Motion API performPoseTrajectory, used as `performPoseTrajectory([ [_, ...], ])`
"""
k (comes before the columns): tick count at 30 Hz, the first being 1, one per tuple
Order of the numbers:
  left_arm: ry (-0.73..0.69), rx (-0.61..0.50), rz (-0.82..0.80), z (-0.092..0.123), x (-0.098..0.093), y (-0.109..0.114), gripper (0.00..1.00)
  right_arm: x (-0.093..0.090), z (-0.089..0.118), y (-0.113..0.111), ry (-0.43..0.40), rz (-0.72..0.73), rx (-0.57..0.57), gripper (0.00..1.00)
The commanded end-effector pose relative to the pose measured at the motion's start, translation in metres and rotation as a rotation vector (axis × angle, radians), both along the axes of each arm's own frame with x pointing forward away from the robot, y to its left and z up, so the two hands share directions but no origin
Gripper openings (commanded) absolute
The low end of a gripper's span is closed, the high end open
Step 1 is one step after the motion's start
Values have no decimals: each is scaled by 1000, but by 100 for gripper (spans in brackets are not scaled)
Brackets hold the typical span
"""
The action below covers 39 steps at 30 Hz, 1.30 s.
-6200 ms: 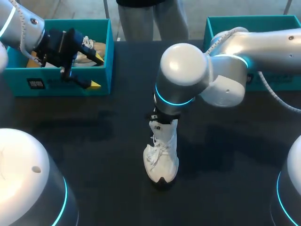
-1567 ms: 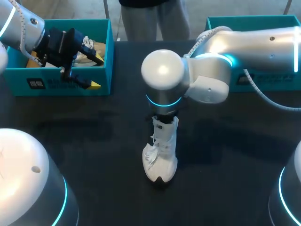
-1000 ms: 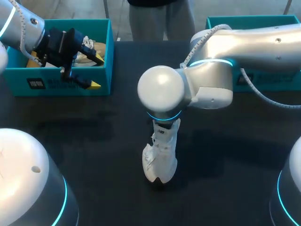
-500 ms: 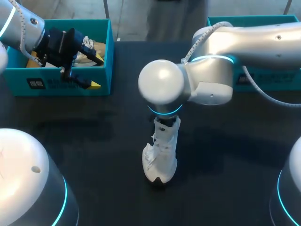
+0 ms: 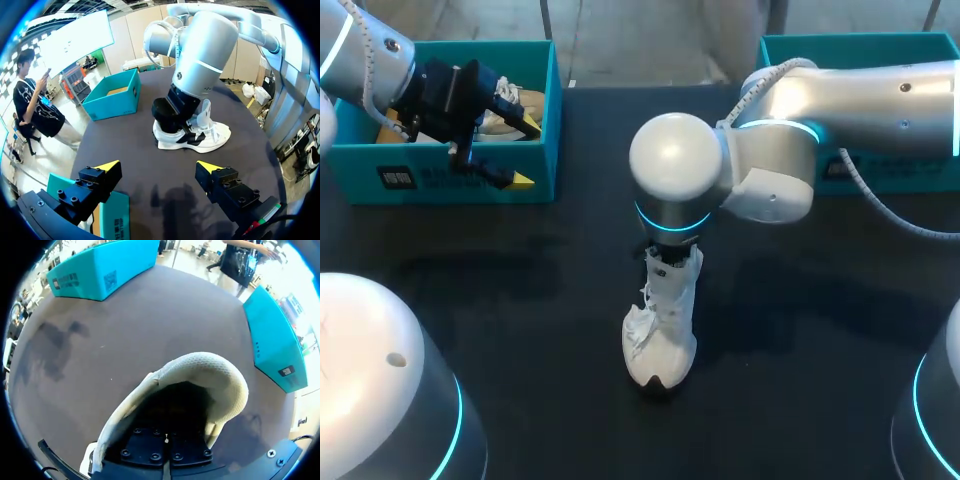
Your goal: Take the shoe out of the shoebox, open the shoe tongue, remove and reinsert the insole, then place the shoe into the shoebox
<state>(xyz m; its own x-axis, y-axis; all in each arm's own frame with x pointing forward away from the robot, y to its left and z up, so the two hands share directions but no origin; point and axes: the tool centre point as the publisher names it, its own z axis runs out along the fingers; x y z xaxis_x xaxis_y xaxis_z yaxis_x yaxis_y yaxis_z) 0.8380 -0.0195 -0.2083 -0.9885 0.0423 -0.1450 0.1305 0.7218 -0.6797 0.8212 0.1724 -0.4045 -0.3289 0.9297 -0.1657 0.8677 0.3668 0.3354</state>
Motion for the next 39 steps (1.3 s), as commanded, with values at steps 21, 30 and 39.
performPoseTrajectory([
  [21,0,3,0,0,0,0,100,-14,52,-7,272,-69,104,0],
  [30,0,3,0,0,0,0,100,-14,52,-7,272,-69,104,0],
  [39,0,3,0,0,0,0,100,-22,54,2,297,-112,79,0],
])
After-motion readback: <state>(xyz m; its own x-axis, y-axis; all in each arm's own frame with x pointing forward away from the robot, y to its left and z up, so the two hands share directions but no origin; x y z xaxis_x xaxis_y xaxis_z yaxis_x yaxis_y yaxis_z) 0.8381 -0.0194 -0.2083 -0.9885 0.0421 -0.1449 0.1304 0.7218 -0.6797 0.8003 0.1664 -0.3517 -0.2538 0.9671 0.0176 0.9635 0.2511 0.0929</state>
